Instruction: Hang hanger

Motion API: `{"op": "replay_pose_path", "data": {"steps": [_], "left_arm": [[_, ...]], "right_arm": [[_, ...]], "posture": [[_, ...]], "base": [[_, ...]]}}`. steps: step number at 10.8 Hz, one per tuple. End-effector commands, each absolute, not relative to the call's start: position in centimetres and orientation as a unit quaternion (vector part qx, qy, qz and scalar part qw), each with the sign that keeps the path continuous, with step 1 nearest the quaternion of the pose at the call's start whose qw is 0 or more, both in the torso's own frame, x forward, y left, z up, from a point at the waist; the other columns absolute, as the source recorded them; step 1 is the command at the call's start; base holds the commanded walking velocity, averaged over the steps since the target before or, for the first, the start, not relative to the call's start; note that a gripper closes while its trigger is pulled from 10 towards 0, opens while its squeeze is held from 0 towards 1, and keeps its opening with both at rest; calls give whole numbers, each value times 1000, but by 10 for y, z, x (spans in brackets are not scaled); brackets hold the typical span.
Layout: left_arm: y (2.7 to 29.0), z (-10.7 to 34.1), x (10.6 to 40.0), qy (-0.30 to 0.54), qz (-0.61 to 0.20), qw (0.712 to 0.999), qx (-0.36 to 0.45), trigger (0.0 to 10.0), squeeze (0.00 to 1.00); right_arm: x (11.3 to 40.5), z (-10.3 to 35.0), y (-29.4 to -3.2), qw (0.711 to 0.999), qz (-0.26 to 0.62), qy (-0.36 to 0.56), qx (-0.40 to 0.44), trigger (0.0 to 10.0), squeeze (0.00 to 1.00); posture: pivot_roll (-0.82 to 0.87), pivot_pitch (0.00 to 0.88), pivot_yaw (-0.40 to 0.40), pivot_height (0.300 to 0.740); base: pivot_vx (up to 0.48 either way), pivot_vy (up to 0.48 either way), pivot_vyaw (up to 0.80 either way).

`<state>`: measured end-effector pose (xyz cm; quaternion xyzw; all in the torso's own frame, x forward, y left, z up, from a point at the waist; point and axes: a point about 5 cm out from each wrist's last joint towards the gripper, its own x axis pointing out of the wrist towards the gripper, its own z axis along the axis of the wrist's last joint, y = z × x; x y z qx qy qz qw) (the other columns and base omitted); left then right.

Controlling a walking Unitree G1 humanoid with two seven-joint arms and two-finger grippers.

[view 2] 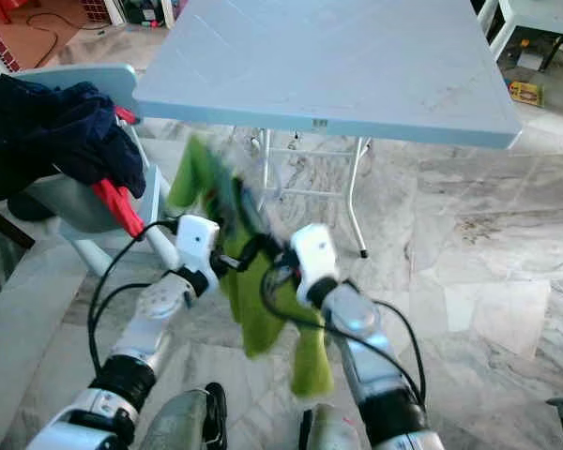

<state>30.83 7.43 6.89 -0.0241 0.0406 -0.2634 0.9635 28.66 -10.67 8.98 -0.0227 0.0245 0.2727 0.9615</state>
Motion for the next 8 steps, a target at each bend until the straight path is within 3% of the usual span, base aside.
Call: {"op": "replay_pose_path", "data": {"steps": [1, 5, 8], "left_arm": [[78, 66, 305, 44, -258, 965, -14, 10000, 0], [87, 68, 317, 51, -231, 972, -12, 10000, 0], [98, 69, 323, 52, -206, 977, 7, 10000, 0]], "right_arm": [[286, 97, -107, 961, 275, 7, -10, 10000, 0], [263, 102, -95, 921, 387, 22, 38, 10000, 0], [258, 100, -99, 919, 391, 31, 36, 10000, 0]], "posture": [[-66, 127, 18, 740], [-76, 129, 22, 740], [-85, 124, 32, 740]], "base": [[0, 0, 0], [0, 0, 0], [0, 0, 0]]}}
